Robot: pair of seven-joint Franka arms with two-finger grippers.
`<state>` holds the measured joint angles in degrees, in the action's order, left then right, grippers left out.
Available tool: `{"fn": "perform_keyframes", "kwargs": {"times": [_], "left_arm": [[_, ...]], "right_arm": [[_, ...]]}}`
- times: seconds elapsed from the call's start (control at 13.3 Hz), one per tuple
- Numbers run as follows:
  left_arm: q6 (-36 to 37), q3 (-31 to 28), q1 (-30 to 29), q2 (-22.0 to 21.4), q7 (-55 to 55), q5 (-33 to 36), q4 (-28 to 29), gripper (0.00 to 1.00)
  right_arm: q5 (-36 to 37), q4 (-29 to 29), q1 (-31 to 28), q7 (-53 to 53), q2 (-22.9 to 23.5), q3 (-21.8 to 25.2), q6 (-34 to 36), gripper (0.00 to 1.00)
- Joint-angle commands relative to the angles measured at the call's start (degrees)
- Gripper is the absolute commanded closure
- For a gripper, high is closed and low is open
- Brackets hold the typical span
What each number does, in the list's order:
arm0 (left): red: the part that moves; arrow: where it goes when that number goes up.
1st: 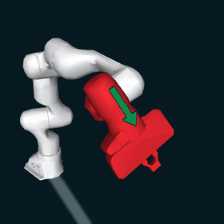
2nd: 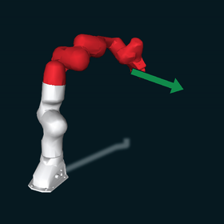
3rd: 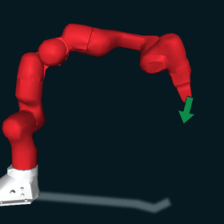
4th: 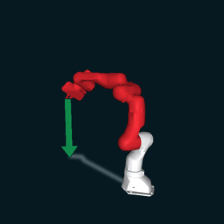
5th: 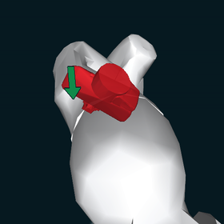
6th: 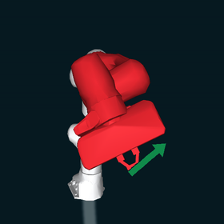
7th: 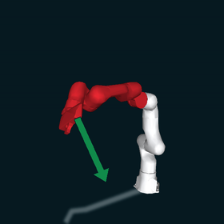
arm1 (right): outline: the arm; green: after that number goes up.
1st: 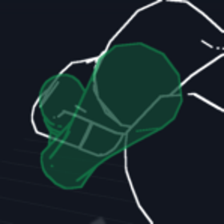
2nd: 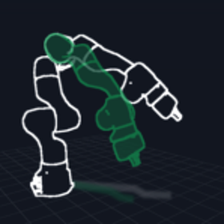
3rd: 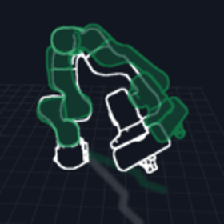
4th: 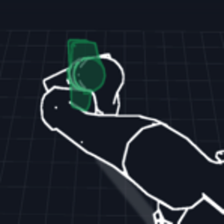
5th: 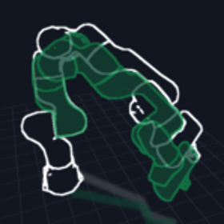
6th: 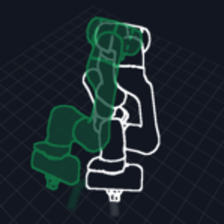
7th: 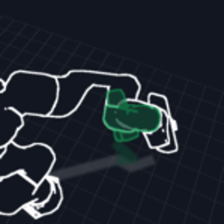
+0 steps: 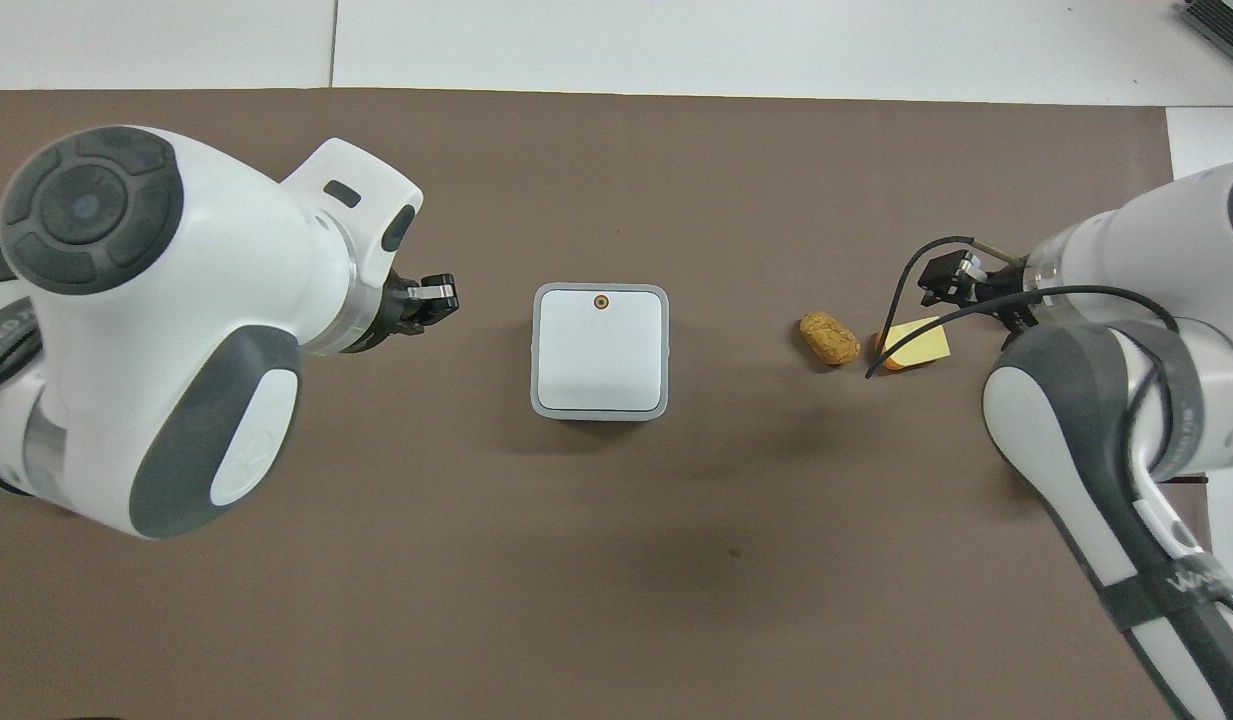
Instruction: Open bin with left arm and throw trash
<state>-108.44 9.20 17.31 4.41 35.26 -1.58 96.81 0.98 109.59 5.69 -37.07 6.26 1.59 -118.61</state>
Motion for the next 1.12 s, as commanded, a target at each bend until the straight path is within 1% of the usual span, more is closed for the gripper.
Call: {"fn": "perform_keyframes", "kwargs": {"times": [0.0, 0.22, 0.38, 0.53, 0.75, 0.97, 1.05], "left_arm": [[-5.18, -0.85, 2.80, 1.56, 4.53, -0.88, 1.10, 1.00], [-10.28, -0.85, 4.83, 3.59, 8.84, -0.96, 1.97, 1.00], [-14.76, -0.85, 5.88, 4.73, 11.22, -1.40, 2.76, 1.00], [-19.07, -0.85, 5.98, 5.26, 11.75, -4.11, 3.82, 1.00], [-22.68, -0.85, 6.24, 5.88, 12.28, -4.83, 4.87, 1.00], [-25.85, -0.85, 7.47, 7.81, 14.04, -5.01, 5.14, 1.00], [-26.99, -0.85, 7.56, 8.51, 14.13, -5.62, 5.14, 1.00]], "right_arm": [[-0.63, 2.02, -0.32, -1.42, 4.54, -0.01, -6.78, 0.00], [0.16, 2.64, -0.59, -0.63, 7.97, 0.08, -10.22, 0.00], [1.99, 5.00, -0.50, 0.24, 7.90, 0.08, -10.41, 0.00], [5.24, 7.64, -0.50, 1.04, 7.80, 0.08, -12.42, 0.00], [6.22, 7.65, -0.24, 1.13, 8.59, -0.01, -12.78, 0.00], [7.63, 7.65, -0.32, 1.30, 9.91, -0.01, -14.36, 0.37], [7.63, 7.65, -0.32, 1.22, 10.35, -0.01, -14.45, 0.53]]}}
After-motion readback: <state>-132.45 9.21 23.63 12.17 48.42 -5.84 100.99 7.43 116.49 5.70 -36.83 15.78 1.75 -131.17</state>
